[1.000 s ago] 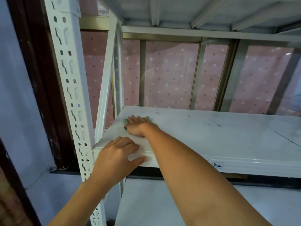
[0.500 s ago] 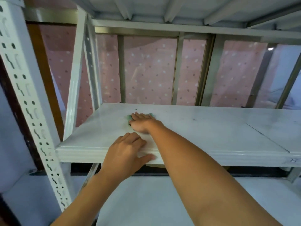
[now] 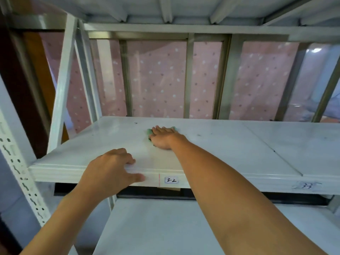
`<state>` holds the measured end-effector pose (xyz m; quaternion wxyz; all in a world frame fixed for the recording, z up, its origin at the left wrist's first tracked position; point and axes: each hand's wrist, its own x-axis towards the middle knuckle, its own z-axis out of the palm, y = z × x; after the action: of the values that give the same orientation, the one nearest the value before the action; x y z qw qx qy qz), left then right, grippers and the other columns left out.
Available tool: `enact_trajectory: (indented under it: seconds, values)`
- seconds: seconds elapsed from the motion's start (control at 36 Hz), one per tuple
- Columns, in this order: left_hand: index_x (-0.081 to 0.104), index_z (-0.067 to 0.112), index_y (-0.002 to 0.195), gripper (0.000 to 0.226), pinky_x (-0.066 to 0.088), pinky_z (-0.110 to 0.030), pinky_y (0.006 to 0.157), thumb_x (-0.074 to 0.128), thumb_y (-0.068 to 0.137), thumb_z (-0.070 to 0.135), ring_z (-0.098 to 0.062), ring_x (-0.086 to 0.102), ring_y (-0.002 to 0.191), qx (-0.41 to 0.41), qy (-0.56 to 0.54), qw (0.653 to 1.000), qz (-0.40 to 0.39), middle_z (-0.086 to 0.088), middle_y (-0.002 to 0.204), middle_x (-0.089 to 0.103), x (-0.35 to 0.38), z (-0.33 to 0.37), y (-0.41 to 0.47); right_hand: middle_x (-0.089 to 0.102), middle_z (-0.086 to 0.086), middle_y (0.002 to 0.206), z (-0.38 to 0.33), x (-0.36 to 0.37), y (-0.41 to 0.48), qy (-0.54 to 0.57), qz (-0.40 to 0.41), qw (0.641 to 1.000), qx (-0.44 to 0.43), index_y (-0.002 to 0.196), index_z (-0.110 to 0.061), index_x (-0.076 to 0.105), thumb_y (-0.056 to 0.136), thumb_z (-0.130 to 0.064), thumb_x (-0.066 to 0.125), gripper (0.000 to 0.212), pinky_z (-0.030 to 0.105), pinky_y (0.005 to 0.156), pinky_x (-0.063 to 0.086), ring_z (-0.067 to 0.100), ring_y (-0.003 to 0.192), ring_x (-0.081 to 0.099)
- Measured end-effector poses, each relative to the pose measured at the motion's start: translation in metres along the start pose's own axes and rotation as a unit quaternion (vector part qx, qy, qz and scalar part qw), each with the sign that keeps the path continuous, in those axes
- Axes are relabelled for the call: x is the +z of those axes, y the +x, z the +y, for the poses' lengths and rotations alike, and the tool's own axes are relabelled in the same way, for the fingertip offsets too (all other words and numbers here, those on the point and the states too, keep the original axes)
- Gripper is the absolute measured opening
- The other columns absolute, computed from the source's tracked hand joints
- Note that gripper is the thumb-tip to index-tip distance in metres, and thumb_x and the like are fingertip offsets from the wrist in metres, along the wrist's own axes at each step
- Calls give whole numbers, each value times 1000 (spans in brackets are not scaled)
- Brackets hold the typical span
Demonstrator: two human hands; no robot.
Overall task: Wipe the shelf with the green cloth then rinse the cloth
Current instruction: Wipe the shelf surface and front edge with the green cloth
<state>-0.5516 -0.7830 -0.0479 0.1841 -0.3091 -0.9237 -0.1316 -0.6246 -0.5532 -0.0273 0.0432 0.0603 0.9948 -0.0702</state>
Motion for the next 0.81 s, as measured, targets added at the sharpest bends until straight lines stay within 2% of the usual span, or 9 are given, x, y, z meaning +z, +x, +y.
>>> enact_trajectory:
  seconds: [0.06, 0.14, 0.22, 0.31, 0.39, 0.47, 0.61, 0.69, 0.81]
  values:
    - [66, 36, 121, 69, 50, -29, 90, 67, 67, 78, -13, 60, 106, -5, 21, 1000, -21, 17, 119, 61, -4, 12, 3, -9, -4, 170, 14, -1, -4, 0, 0, 1000, 4, 163, -21, -1, 106, -44, 7, 62, 42, 125, -6, 19, 157, -3]
    - [65, 40, 119, 69, 48, -26, 85, 66, 62, 81, -7, 57, 102, 24, -18, 999, -15, 22, 118, 59, 0, 41, 6, -8, -4, 170, 36, -2, -9, 10, 1, 1000, 11, 163, -21, 0, 106, -43, 9, 62, 41, 125, -5, 18, 157, -3]
    - [67, 37, 118, 68, 47, -25, 82, 68, 64, 78, -6, 58, 107, 99, -49, 993, 28, 22, 115, 60, 8, 81, 9, -7, -5, 170, 58, -3, -17, 20, 6, 1000, 20, 163, -22, 0, 105, -41, 11, 62, 42, 126, -4, 18, 157, -1]
    - [68, 33, 118, 64, 48, -26, 84, 70, 67, 72, -7, 57, 109, 134, -62, 989, 30, 19, 117, 61, 19, 117, 18, -8, -5, 170, 80, -5, -26, 18, 8, 999, 28, 163, -22, -1, 106, -41, 10, 61, 43, 126, -5, 18, 157, -2]
    - [71, 30, 105, 62, 50, -28, 74, 57, 68, 77, -14, 61, 98, 154, -66, 986, 10, 14, 105, 64, 30, 143, 25, -7, -5, 170, 103, -6, -35, 16, 9, 999, 38, 163, -22, 0, 106, -41, 10, 61, 42, 125, -6, 18, 157, -2]
    - [73, 28, 110, 69, 51, -28, 79, 50, 68, 78, -12, 61, 100, 153, -81, 985, -2, 13, 109, 65, 42, 156, 28, -5, -4, 170, 126, -10, -45, 11, 14, 999, 46, 163, -22, 1, 106, -41, 10, 61, 43, 125, -6, 19, 157, -1]
    - [74, 28, 110, 63, 40, -16, 77, 70, 67, 74, -8, 63, 96, 127, -92, 988, 7, 17, 107, 64, 44, 163, 26, -3, -3, 170, 160, -14, -64, 10, 17, 998, 56, 163, -21, 3, 106, -42, 10, 61, 42, 126, -4, 20, 157, 1]
    - [72, 30, 115, 69, 45, -19, 80, 61, 68, 80, -5, 61, 99, 115, -76, 990, -8, 22, 110, 60, 40, 168, 25, -3, -4, 170, 181, -16, -76, 10, 19, 998, 62, 163, -21, 3, 106, -43, 10, 61, 42, 126, -3, 19, 157, 1]
    - [65, 32, 123, 59, 45, -22, 88, 66, 76, 69, -5, 55, 111, 114, -55, 992, -21, 23, 119, 55, 35, 190, 27, -5, -5, 170, 211, -18, -94, 15, 20, 997, 73, 163, -21, 2, 107, -42, 10, 60, 41, 126, -3, 18, 157, 0]
